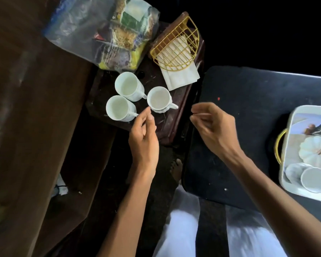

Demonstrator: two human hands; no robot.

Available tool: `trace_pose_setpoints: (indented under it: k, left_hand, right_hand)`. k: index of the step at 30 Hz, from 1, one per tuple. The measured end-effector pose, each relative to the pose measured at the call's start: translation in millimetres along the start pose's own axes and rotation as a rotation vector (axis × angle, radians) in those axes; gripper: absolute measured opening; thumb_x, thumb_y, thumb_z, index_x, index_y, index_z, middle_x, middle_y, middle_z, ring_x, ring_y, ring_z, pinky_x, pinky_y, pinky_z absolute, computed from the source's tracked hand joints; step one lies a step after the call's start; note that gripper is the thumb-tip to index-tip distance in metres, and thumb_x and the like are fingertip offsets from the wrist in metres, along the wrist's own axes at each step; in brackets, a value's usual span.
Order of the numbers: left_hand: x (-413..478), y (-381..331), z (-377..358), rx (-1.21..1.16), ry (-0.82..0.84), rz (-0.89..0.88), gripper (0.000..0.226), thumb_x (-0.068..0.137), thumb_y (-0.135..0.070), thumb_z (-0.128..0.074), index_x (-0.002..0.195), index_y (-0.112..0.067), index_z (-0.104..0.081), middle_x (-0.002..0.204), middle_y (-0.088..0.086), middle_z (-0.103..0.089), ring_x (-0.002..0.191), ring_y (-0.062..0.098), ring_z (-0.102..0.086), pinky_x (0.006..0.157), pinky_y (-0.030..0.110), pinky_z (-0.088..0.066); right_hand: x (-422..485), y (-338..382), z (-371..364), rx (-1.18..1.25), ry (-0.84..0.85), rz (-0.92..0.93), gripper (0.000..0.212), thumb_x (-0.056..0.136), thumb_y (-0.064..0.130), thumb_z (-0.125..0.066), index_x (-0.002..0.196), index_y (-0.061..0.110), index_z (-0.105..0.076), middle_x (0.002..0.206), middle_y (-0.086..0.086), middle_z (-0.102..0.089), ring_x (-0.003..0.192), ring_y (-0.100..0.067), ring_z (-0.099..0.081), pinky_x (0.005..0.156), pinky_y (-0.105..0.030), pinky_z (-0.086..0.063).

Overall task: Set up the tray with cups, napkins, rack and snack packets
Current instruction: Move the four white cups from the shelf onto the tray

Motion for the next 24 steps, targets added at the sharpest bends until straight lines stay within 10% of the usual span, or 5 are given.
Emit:
trace_pose_setpoints:
  k: [5,12,24]
  left_hand:
    - [17.5,-1.6,-1.7,-0.015,0.041,-0.015,0.036,0.107,-0.019,-0.048,0.14,-0.01,-0.058,0.139,0.0,-0.062,0.131,0.014,-0.059,0.113,0.043,-0.048]
    - [21.3,-1.4,-0.7,-0.127,0.064,0.05,0.039,0.108,-0.018,-0.046,0.145,-0.008,-0.052,0.12,-0.011,-0.065,0.126,0.018,-0.064,0.111,0.042,-0.05]
    - [-17.3,-2.0,-29.7,-0.073,0.13,0.078,0.033,0.107,-0.017,-0.047,0.136,-0.01,-0.061,0.132,0.004,-0.067,0.124,0.014,-0.065,0.111,0.041,-0.051]
  right_hand:
    - [25.0,5.8,-38.4,-0.073,0.011,-0.012,0.032,0.09,0.016,-0.073,0.12,0.009,-0.065,0.115,0.0,-0.071,0.1,-0.013,-0.07,0.086,-0.024,-0.059]
    - [34.9,0.6,-58.1,-0.098,-0.014,0.002,0.01,0.09,0.014,-0.072,0.1,0.015,-0.069,0.084,0.025,-0.063,0.078,0.019,-0.062,0.067,-0.002,-0.049]
    - [-25.4,-19.7,15.4,-0.046,-0.058,-0.017,0.007,0.089,0.009,-0.074,0.094,0.007,-0.07,0.086,0.02,-0.07,0.083,0.014,-0.067,0.069,-0.002,-0.048]
Point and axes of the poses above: each hand's wrist, its own x-axis towards the middle knuckle, its own z-axis out of the back of the hand, y = z × x, the point moved 1 cm from there along x, towards the middle knuckle
